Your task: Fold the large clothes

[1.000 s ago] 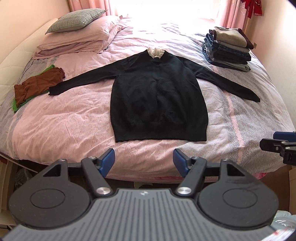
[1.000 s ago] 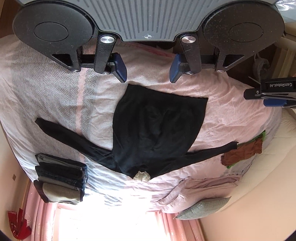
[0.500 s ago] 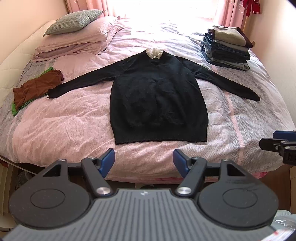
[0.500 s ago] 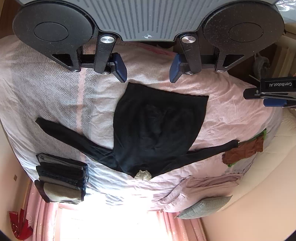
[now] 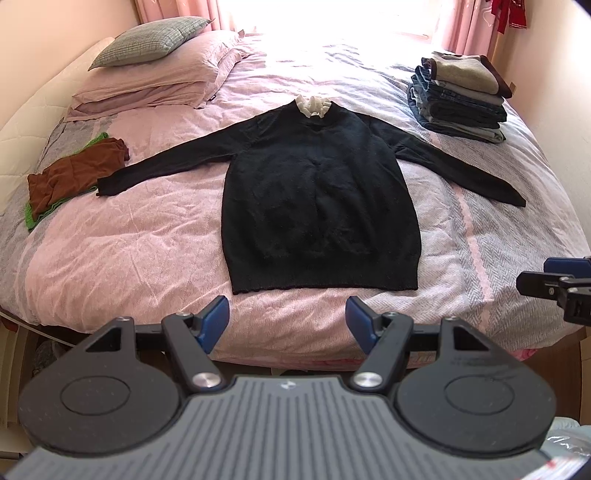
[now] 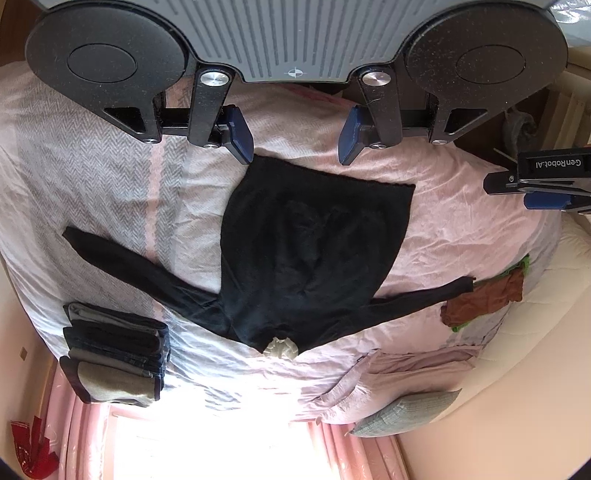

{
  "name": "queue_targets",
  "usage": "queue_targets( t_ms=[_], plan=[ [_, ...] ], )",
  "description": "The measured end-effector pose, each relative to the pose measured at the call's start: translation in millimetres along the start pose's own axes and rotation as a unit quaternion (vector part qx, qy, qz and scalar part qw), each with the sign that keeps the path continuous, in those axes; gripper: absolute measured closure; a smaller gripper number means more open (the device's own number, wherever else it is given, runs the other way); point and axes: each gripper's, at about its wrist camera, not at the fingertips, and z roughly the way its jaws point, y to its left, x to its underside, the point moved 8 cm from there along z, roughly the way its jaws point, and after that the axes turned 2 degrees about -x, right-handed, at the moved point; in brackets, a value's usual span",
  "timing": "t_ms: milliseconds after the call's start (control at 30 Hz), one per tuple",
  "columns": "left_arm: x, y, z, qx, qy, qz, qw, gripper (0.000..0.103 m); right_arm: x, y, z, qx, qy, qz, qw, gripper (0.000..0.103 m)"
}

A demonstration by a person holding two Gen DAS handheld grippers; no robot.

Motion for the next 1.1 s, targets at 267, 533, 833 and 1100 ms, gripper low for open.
queue_targets(
  t_ms=[267,533,833,1100],
  plan=[
    [-24,14,24,0.003,0.004,-0.015,0.9999,0.036,-25,-15,20,-0.002,-0.002,0.018,1.000,0.055],
    [-89,52,75,0.030,-0.008,-0.045,0.9985,0.036,-88,-37,58,0.013,-0.026,0.058,0.998,0.055],
    [-181,139,142,0.029,-0.019,-0.059,0.9977,0.036,-180,-42,115,0.030,-0.058,0.135,0.989,0.055],
    [-210,255,230,0.004,-0.013,-0.150,0.9885,0.036,-231,-61,184,0.074,-0.058,0.194,0.976,0.055]
  ],
)
